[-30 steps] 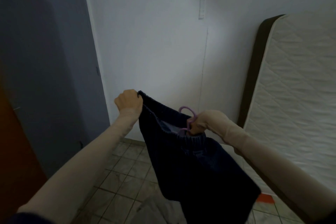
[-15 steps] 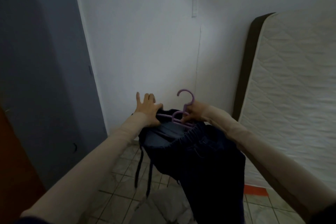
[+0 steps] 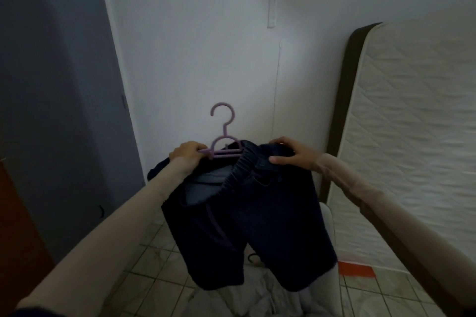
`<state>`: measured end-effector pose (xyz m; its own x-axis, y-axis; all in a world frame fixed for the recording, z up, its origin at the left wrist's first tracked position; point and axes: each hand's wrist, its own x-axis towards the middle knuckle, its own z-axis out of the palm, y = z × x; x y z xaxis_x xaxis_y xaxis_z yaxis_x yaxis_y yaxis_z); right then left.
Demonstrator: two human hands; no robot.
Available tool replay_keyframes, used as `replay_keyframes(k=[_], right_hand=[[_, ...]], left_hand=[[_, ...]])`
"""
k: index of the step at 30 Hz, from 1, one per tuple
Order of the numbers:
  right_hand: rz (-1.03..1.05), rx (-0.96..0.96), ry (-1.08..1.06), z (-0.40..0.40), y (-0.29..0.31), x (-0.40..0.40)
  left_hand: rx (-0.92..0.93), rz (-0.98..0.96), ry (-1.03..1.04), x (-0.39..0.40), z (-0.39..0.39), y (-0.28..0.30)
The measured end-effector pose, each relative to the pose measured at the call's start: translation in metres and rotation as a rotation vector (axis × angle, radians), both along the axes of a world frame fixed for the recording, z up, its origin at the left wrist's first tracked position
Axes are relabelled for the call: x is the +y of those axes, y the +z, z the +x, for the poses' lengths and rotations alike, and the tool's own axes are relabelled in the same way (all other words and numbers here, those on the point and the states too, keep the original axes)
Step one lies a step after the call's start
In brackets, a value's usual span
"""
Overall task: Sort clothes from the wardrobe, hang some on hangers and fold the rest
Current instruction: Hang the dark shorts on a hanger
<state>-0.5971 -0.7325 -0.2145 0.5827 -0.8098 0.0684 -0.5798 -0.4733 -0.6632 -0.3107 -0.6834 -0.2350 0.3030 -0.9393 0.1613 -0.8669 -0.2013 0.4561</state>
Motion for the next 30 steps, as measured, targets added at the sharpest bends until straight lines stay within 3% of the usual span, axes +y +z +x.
replay_keyframes(k=[6,14,16,18,20,24,30], right_hand=[[-0.177,0.128,0.003,-0.012,-0.009,-0.013],[-0.440,-0.021,-0.174,-0.014,-0.006,-0.022],[-0.475,-0.047,-0.231,-0.018,0.002,-0.024],[-0.523,-0.049,-0.303,-0.019,0.005,-0.024],[-0.554,-0.077,-0.385,-0.018,0.005,-0.022],[-0.507,-0.113,-0.513,-0.016,0.009,-0.018],[-0.436,0.049,-0.655,-0.027,0.010,-0.014]], left_hand=[[0.117,0.083,-0.017,0.003,0.019,0.004],[0.387,0.011,-0.046,0.009,0.011,-0.002],[0.234,0.020,-0.037,0.008,0.009,-0.001],[-0.142,0.007,-0.020,0.003,0.005,0.003],[-0.337,0.002,-0.076,0.001,-0.003,0.005],[-0.385,0.023,-0.196,-0.004,-0.019,0.002],[-0.451,0.061,-0.235,-0.005,-0.022,0.002]])
